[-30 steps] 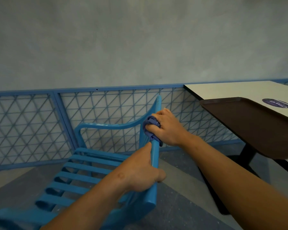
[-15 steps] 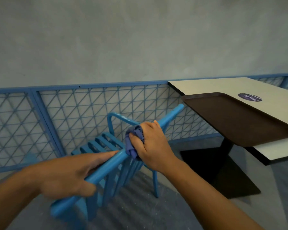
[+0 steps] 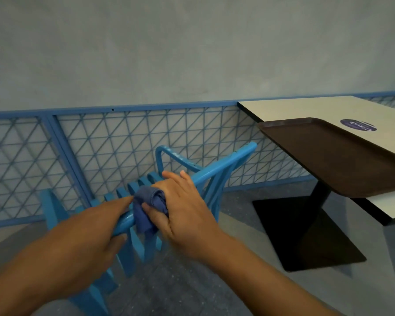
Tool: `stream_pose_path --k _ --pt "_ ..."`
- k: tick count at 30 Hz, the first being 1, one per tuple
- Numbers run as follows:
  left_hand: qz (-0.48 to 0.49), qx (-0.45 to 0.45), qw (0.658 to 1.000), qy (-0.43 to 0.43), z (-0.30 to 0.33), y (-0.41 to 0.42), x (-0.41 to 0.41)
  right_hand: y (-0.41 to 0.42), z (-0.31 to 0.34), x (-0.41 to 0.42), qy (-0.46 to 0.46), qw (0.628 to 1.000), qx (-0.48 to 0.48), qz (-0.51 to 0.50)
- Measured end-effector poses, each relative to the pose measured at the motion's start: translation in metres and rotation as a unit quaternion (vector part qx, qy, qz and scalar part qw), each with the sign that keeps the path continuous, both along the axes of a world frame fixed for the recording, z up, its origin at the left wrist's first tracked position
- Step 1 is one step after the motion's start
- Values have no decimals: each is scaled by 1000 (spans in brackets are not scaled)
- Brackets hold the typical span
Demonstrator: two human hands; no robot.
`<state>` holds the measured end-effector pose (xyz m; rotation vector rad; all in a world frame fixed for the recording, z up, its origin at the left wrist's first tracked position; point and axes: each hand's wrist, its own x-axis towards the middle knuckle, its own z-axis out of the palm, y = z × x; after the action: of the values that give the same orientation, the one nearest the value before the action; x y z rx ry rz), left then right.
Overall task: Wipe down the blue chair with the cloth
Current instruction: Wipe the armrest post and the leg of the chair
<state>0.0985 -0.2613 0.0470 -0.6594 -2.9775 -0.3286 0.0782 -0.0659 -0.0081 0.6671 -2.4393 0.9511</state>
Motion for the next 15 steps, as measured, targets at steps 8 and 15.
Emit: stream_pose_path --k 8,15 --pt "126 79 974 172 -17 69 4 69 9 -29 22 998 42 -50" --pt "114 58 959 253 -32 45 5 31 14 -16 13 997 30 -76"
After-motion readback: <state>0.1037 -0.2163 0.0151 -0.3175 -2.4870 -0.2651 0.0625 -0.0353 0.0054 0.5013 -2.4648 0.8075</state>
